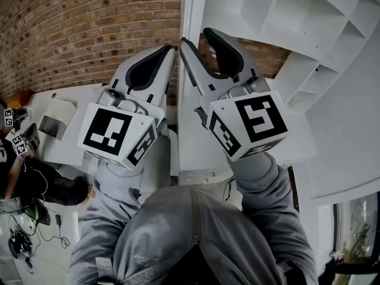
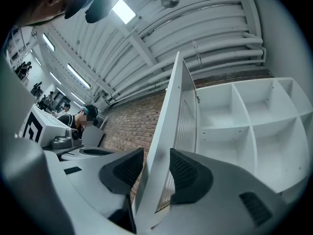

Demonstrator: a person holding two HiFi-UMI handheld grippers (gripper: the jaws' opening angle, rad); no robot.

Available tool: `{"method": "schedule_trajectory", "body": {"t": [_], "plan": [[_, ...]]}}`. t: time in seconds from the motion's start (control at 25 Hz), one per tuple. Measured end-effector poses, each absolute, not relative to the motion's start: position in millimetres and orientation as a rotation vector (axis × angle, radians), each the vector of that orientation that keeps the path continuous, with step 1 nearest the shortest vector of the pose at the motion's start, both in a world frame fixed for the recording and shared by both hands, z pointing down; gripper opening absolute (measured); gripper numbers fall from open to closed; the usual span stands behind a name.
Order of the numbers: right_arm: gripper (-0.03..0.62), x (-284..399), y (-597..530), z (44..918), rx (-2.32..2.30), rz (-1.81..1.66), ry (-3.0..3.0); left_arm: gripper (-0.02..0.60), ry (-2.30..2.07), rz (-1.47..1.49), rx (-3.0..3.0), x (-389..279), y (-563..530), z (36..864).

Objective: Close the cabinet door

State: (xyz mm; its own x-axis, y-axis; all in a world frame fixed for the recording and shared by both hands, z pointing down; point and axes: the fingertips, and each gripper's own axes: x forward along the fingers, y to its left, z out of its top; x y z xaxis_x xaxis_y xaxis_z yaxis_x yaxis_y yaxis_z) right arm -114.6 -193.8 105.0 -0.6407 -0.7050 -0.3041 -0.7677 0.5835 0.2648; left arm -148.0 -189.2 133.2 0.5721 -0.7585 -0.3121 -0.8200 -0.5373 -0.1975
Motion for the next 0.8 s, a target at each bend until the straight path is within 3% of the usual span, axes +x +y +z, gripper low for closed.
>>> {"method": "schedule_trajectory", "body": {"t": [0.8], "plan": [[0.176, -122.6, -207.4, 110.8, -1.279, 0.549, 2.628, 0.003, 1.309, 0.259, -2.492, -149.0, -201.3, 142.5]]}}
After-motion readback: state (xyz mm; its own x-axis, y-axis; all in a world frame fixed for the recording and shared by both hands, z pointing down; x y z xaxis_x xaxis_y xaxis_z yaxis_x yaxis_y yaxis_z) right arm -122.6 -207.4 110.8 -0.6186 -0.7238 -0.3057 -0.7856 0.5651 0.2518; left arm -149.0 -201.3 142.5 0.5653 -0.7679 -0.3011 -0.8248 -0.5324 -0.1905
